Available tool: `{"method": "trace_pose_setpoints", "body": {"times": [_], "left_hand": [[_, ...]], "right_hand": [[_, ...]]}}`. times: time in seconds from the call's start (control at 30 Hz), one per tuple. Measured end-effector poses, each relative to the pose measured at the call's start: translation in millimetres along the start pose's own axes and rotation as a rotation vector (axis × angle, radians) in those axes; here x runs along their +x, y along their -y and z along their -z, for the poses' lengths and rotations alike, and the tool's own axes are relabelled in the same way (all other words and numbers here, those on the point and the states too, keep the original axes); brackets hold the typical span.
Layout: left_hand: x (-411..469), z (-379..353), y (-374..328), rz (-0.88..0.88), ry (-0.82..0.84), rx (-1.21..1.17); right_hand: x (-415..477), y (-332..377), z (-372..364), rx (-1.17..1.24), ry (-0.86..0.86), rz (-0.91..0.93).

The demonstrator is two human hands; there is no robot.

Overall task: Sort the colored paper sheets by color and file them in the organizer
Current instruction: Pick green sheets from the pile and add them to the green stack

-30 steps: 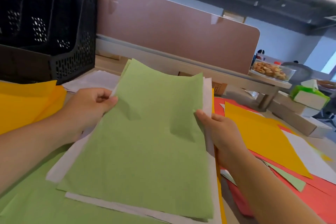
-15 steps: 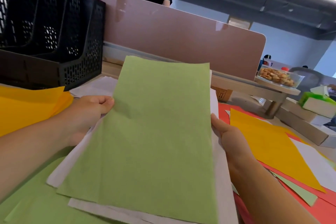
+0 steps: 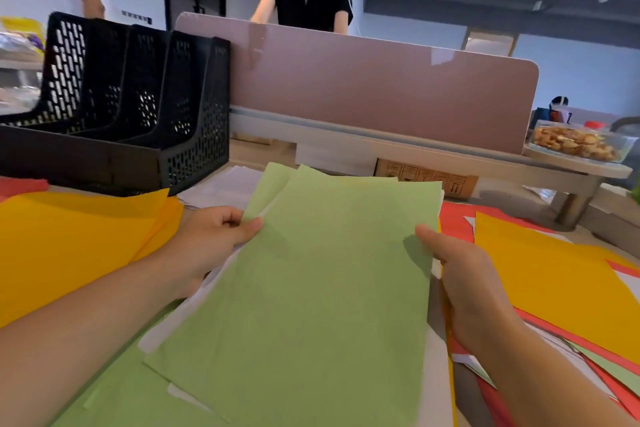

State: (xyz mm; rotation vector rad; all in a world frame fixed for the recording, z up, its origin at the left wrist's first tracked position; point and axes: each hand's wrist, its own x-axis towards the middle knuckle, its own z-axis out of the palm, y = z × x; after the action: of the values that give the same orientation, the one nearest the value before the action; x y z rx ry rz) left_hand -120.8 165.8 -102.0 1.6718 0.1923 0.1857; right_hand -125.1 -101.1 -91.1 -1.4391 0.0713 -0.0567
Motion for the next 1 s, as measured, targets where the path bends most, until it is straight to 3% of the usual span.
{"method": "trace_pose_setpoints", "body": {"times": [0.13,0.23,0.33,0.5,0.6,0.7,0.83,1.0], "left_hand": [[0.2,-0.4,-1.1,-0.105,-0.021,0.192],[0.2,1.5,-6.2,-0.102,-0.025,0.281],[-1.9,12.1,-17.9,-0.086,-0.017,0.412],[-7.5,39.4,-24.2,-0.054,-0.051,0.550],[-21.4,42.5,-17.8,0.032,-0.023,0.620],[-39.1,34.6,-13.4,0.007,0.067,0.945],[-53.0,28.1,-12.2,-0.067,0.100,1.177],[-60.3,16.1,-17.6,-0.140,0.053,1.442]], "right_hand": [[3.1,-2.4,4.0,-0.202,-0.165,0.050],[3.7,0.3,4.2,-0.117,-0.246,-0.010],[6.0,12.6,4.7,0.125,-0.211,-0.117],[6.4,17.8,14.6,-0.110,-0.229,-0.202],[0.9,13.3,28.2,-0.082,-0.217,-0.355],[-12.4,4.4,29.2,-0.158,-0.147,-0.421],[-28.2,23.1,41.3,-0.438,-0.263,-0.167],[-54.7,74.9,78.1,-0.461,-0.312,0.055]]}}
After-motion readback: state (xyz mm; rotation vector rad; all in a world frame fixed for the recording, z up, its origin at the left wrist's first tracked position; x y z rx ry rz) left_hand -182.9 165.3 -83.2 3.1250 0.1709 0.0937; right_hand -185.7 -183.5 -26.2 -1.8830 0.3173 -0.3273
